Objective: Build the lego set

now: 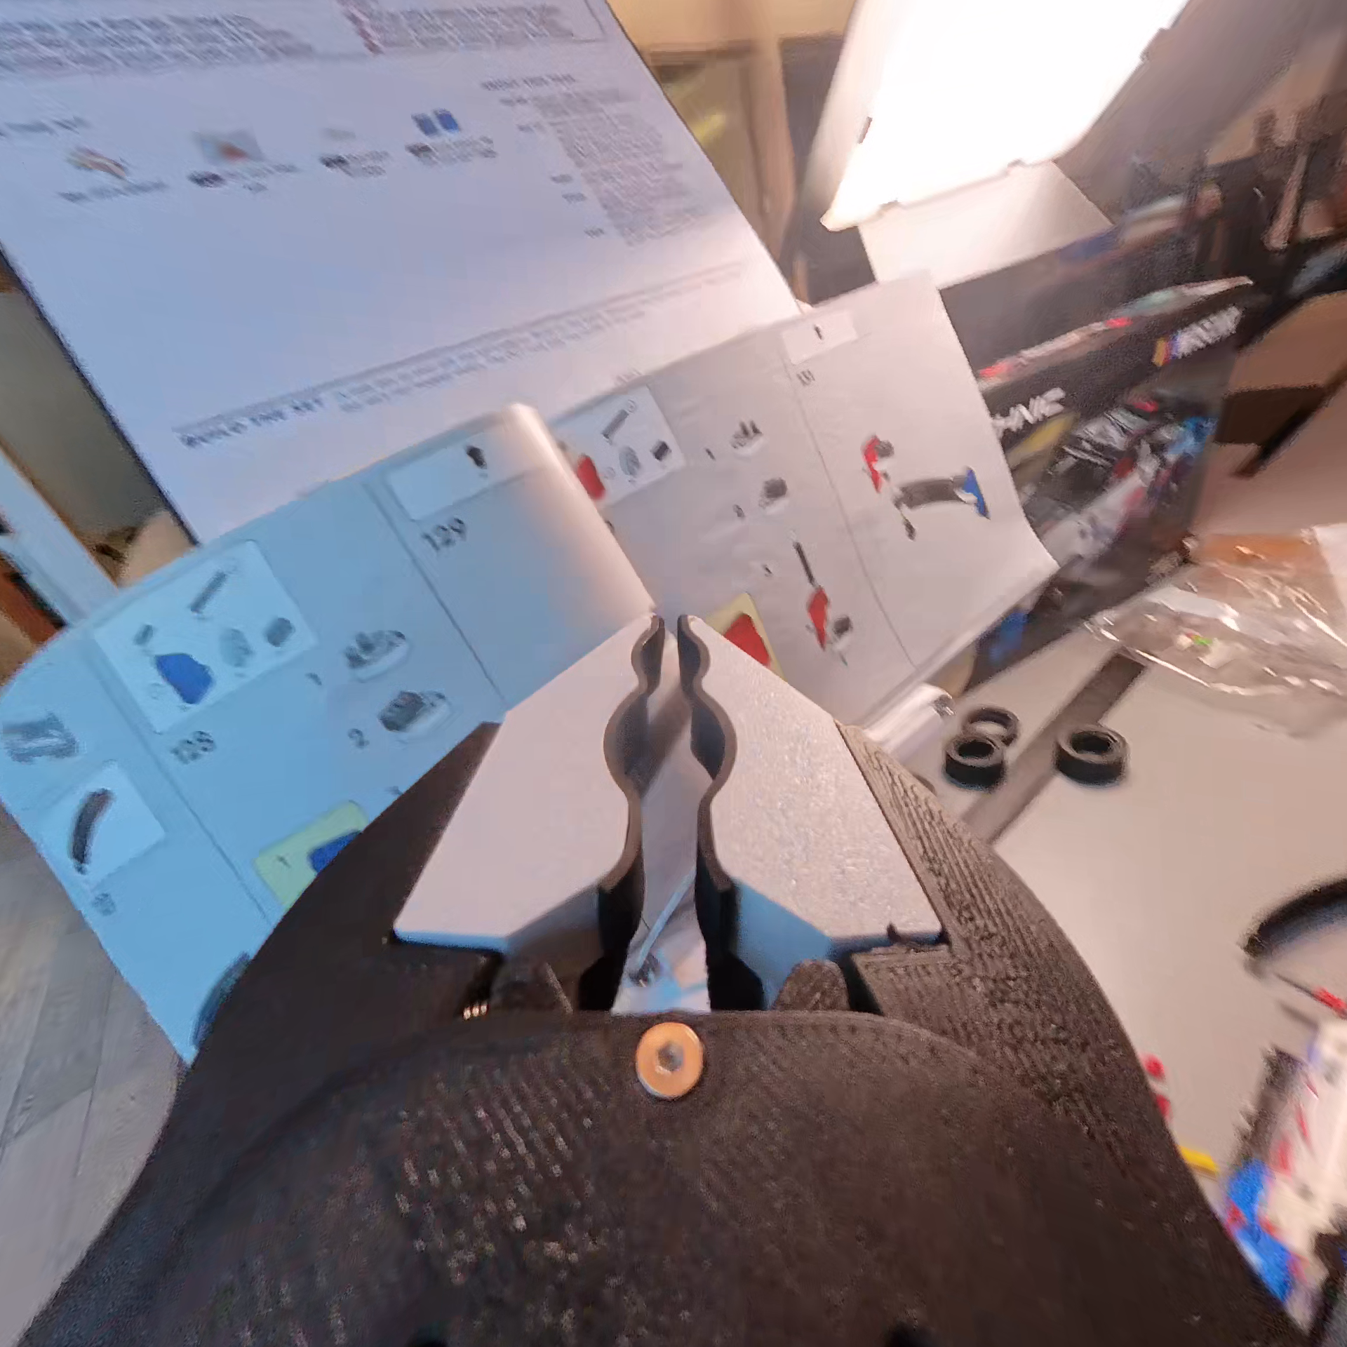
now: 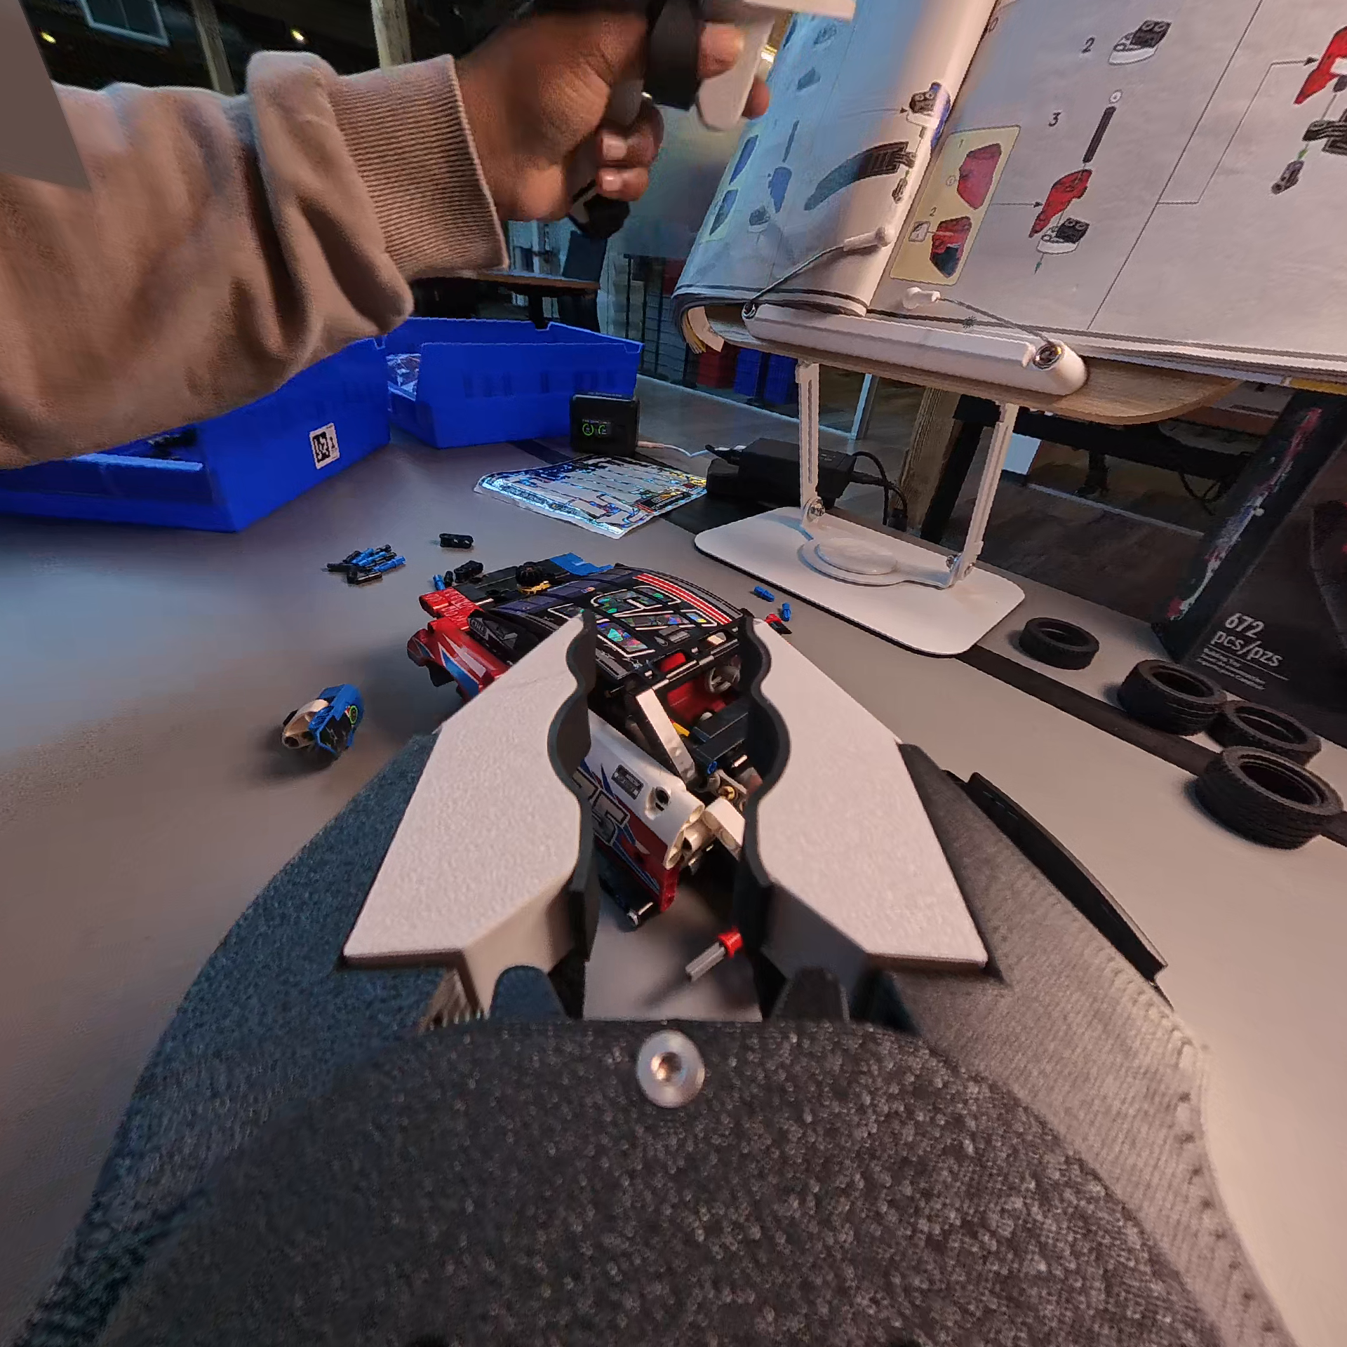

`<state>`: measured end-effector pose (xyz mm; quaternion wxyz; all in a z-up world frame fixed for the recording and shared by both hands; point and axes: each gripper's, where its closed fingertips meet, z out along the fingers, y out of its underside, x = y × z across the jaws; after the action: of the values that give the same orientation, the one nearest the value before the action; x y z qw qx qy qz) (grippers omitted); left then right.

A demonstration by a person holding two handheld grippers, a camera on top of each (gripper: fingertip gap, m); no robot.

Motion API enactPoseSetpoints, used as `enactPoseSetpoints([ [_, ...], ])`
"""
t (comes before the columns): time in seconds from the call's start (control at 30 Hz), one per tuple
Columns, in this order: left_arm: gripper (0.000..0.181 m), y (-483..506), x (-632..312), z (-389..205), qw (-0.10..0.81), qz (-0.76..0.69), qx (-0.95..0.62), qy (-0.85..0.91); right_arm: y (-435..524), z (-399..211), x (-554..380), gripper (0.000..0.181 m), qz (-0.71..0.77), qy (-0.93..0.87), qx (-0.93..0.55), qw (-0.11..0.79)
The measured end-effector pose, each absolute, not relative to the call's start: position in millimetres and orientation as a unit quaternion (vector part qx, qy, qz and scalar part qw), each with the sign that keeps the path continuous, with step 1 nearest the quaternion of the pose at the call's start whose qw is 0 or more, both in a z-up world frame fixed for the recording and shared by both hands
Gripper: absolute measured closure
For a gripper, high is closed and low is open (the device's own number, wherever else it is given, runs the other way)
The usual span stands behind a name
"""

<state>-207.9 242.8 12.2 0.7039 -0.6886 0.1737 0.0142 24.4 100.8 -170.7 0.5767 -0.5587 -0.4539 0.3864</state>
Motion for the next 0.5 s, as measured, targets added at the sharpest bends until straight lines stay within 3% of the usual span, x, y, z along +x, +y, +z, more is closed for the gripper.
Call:
enactPoseSetpoints([
  [0.03,0.178,234,-197,-5,0.674,-0.011,-0.713,0.195,101,-171,25,0.145,0.385,-0.454,-0.559,0.577],
  [0.1,0.17,208,-169,-51,0.594,-0.08,-0.762,0.247,102,-172,24,0.144,0.387,-0.454,-0.56,0.575],
  [0.27,0.117,110,-105,-160,0.383,-0.265,-0.819,0.334,106,-166,29,0.143,0.391,-0.443,-0.559,0.582],
  [0.37,0.09,80,-93,-210,0.328,-0.241,-0.83,0.382,109,-166,31,0.143,0.395,-0.436,-0.563,0.581],
  [0.43,0.08,72,-86,-230,0.315,-0.221,-0.827,0.409,109,-166,30,0.143,0.398,-0.435,-0.565,0.578],
  [0.5,0.092,74,-82,-232,0.328,-0.199,-0.817,0.43,108,-167,30,0.144,0.397,-0.436,-0.565,0.577],
])
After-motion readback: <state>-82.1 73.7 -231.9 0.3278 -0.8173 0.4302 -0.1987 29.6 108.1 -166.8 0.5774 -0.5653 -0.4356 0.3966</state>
